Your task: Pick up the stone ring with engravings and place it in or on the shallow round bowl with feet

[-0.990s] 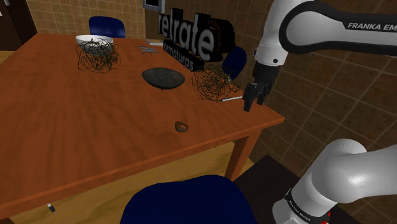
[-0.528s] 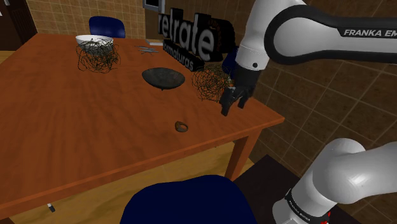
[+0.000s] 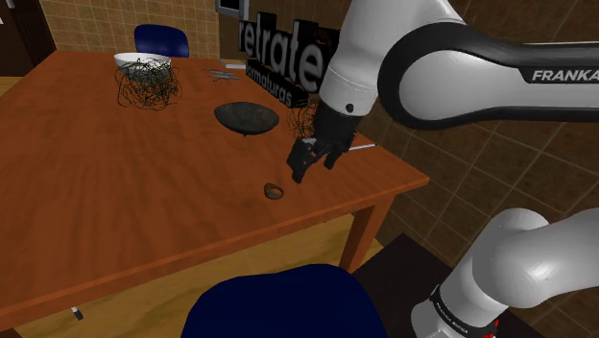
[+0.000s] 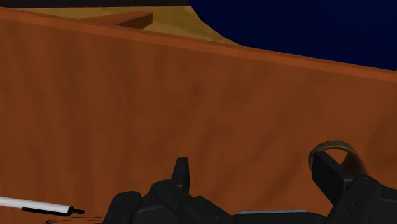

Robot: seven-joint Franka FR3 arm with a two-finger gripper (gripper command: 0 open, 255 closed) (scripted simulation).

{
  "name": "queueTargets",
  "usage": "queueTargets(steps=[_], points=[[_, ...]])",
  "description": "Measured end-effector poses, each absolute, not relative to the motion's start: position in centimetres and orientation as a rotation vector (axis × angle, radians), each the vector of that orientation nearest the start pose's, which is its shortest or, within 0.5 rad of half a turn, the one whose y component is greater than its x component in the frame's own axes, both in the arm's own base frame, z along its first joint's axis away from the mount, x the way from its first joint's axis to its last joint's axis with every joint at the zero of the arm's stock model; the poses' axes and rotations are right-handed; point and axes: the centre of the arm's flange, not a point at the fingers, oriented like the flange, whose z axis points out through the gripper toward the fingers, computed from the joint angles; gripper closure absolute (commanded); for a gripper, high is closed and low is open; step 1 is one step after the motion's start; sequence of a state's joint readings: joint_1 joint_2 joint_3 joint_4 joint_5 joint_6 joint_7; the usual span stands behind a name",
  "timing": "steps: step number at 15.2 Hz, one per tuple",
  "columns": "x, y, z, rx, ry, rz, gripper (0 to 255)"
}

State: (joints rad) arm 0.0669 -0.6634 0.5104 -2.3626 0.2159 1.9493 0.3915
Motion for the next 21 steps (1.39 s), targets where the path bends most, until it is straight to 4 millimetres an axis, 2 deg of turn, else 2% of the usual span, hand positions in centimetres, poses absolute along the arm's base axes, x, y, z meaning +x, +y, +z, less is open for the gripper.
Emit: queueTargets(steps=[5, 7, 14, 20, 21], points=[[29.9, 31.9, 55.1, -3.11, -0.116, -0.493, 0], [30.2, 32.9, 54.9, -3.105, -0.117, -0.513, 0], [31.5, 33.3, 51.9, -3.104, -0.117, -0.52, 0], [31.5, 33.3, 51.5, -3.103, -0.117, -0.52, 0], [31.5, 33.3, 51.5, -3.103, -0.117, -0.52, 255]])
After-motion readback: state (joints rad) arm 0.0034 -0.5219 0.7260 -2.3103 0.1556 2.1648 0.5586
